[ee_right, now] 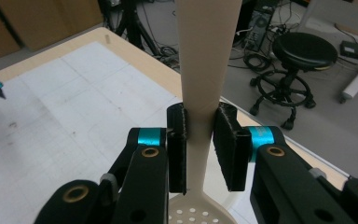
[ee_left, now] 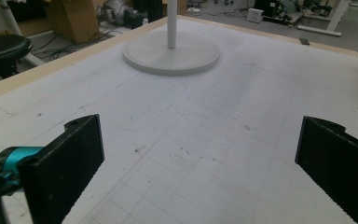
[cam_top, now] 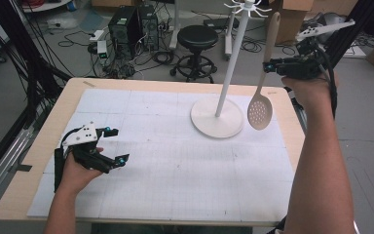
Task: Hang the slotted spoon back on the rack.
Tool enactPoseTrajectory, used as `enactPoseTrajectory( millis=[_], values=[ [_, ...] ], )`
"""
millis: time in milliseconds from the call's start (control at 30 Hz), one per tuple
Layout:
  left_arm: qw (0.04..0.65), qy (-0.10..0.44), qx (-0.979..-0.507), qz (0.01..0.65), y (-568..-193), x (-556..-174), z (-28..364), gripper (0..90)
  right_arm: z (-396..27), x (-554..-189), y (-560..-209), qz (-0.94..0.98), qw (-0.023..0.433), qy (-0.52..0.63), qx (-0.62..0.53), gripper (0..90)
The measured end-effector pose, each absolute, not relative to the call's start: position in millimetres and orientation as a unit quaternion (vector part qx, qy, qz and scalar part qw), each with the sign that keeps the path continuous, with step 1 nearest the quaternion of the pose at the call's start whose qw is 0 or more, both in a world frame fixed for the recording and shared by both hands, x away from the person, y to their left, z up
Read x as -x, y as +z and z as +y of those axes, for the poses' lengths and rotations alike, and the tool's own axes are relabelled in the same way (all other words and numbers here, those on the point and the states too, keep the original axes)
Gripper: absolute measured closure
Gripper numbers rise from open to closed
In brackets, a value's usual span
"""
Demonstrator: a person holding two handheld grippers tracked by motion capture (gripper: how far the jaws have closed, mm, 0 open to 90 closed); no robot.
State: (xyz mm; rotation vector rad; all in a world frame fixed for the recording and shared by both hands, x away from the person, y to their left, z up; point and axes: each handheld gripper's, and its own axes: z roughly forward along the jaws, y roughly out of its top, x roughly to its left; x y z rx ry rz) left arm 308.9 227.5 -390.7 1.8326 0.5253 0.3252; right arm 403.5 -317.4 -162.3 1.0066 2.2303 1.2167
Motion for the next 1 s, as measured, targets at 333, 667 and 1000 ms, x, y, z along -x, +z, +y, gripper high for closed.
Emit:
enactPoseTrajectory(
  millis=[333,667,1000],
  values=[
    [0.564,0.139,-0.782,0.226,-391,-309,226,1.7,-315,-420,-166,0.805,0.196,0.418,-0.372,75.5],
    [0.565,0.140,-0.781,0.225,-391,-309,227,1.7,-311,-429,-164,0.805,0.200,0.412,-0.376,75.4],
    [0.564,0.140,-0.782,0.225,-391,-309,227,1.6,-312,-435,-165,0.805,0.193,0.415,-0.378,75.5]
  ],
)
